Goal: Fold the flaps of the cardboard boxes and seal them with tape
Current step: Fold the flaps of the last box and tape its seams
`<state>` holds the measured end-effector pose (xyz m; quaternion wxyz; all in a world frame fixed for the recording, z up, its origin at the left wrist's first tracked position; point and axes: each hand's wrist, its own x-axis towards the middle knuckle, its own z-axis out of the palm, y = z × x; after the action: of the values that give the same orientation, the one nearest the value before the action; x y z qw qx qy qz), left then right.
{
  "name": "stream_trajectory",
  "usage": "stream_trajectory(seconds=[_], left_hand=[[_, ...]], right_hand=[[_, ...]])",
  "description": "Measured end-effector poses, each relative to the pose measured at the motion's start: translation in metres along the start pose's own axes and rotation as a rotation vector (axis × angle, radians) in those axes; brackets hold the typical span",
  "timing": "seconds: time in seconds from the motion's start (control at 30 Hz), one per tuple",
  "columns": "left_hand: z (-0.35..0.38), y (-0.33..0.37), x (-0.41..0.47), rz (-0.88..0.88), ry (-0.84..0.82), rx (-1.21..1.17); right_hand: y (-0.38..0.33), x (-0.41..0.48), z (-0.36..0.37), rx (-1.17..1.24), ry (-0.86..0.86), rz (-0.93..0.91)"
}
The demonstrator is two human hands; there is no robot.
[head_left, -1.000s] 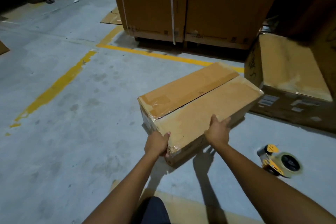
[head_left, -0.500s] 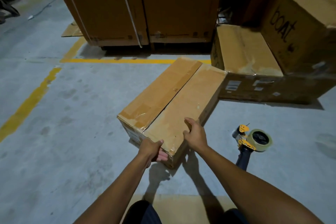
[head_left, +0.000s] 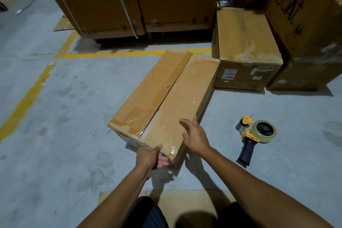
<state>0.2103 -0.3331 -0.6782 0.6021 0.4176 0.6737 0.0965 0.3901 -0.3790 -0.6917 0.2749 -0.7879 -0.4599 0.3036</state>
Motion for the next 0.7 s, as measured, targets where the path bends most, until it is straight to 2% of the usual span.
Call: stream_trajectory(seconds=[0.27, 0.43, 0.53, 0.6, 0.7], left_hand=[[0.007, -0.005, -0.018, -0.016, 0.04, -0.076], [0.022, 0.018, -0.006, 0.04, -0.024, -0.112], [0.033, 0.039, 0.0, 0.097, -0.128, -0.055], [0.037, 0.052, 0.006, 0.242, -0.131, 0.111], [0.042, 0.071, 0.019, 0.641, 0.184, 0.578]], right_hand=[[-0.019, 0.013, 0.002, -0.072, -0.084, -0.061], [-0.03, 0.017, -0.006, -0.099, -0.067, -0.033], [-0.025, 0.012, -0.012, -0.103, -0.036, -0.024], [-0.014, 0.007, -0.017, -0.067, -0.01, 0.024], [0.006, 0.004, -0.025, 0.029, 0.072, 0.114]])
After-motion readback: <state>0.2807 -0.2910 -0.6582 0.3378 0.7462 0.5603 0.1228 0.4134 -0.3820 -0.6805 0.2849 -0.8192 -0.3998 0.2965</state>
